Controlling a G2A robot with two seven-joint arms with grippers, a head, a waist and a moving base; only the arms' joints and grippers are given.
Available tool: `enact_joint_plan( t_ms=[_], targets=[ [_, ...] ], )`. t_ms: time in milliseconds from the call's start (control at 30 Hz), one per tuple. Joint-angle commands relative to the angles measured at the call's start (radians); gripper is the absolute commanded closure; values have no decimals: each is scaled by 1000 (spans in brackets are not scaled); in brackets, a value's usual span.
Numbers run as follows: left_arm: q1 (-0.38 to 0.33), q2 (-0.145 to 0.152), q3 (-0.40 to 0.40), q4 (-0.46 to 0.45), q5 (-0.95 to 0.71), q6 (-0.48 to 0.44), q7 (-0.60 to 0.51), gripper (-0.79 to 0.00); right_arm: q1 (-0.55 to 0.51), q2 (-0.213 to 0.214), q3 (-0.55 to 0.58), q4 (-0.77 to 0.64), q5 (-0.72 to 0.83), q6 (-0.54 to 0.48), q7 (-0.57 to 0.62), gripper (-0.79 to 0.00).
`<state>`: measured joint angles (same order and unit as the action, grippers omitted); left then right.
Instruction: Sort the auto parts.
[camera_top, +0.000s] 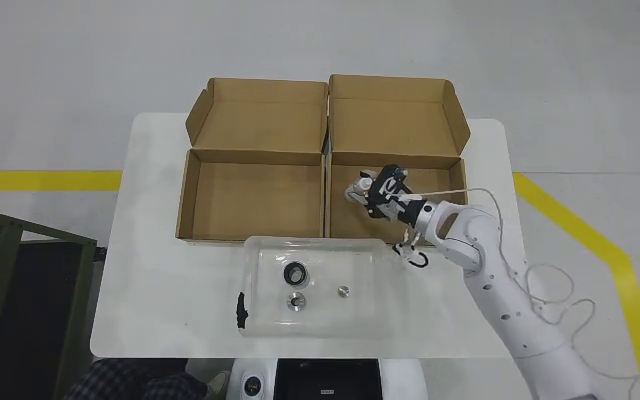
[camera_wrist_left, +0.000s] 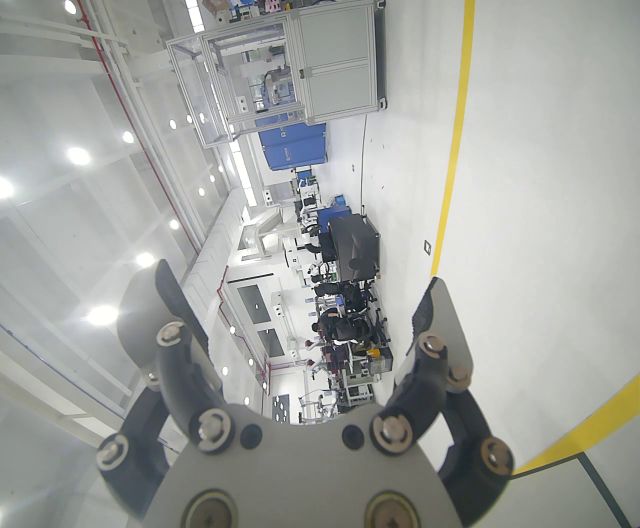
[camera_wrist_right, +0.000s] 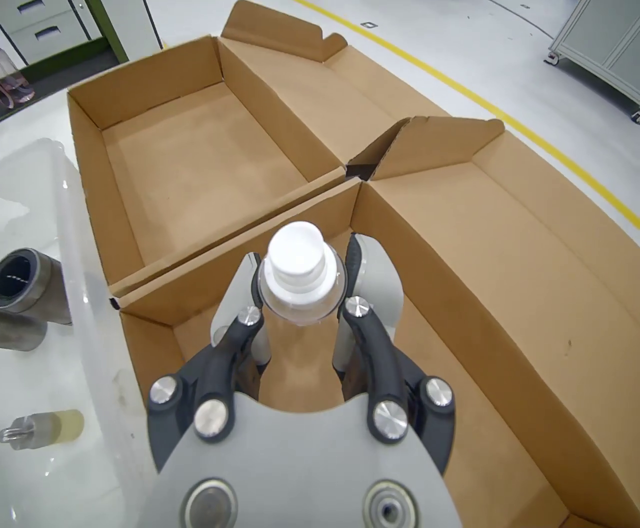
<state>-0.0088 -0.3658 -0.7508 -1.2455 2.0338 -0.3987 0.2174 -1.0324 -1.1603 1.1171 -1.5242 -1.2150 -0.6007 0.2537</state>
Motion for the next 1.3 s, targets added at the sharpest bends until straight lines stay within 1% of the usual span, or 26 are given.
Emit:
enact_joint_plan(
  t_ms=[0, 133, 167, 200, 233, 267, 300, 333, 367, 567, 700, 800, 1000, 1167, 1267],
  targets=[
    [0, 0, 0, 0, 0, 0, 0, -785, 14, -2, -10, 19, -9, 2, 0, 0],
    [0, 0, 0, 0, 0, 0, 0, -785, 41, -8, -31, 50, -31, 5, 1, 0],
    [0, 0, 0, 0, 0, 0, 0, -785, 46, -9, -36, 55, -34, 8, 1, -46],
    [0, 0, 0, 0, 0, 0, 0, -785, 51, -10, -42, 60, -39, 9, 3, -117],
    [0, 0, 0, 0, 0, 0, 0, -785, 56, -12, -48, 66, -41, 10, 2, -154],
    [0, 0, 0, 0, 0, 0, 0, -785, 60, -13, -53, 72, -44, 11, 1, -209],
    [0, 0, 0, 0, 0, 0, 0, -785, 64, -15, -58, 76, -45, 13, 0, -296],
    [0, 0, 0, 0, 0, 0, 0, -785, 67, -16, -62, 80, -47, 14, -1, -465],
    [0, 0, 0, 0, 0, 0, 0, -785, 70, -17, -65, 82, -47, 16, -3, -785],
    [0, 0, 0, 0, 0, 0, 0, -785, 66, -19, -55, 66, -36, 49, -16, -785],
    [0, 0, 0, 0, 0, 0, 0, -785, 44, -13, -27, 8, -36, 51, -36, -785],
    [0, 0, 0, 0, 0, 0, 0, -785, 19, -6, 1, -50, -53, 54, -29, -785],
    [0, 0, 0, 0, 0, 0, 0, -785, -37, 14, 56, -211, -82, -13, 56, -785],
    [0, 0, 0, 0, 0, 0, 0, -785, -100, 30, 103, -358, -27, -91, 141, -785],
    [0, 0, 0, 0, 0, 0, 0, -785, -146, 38, 128, -435, 10, -115, 189, -785]
  ],
)
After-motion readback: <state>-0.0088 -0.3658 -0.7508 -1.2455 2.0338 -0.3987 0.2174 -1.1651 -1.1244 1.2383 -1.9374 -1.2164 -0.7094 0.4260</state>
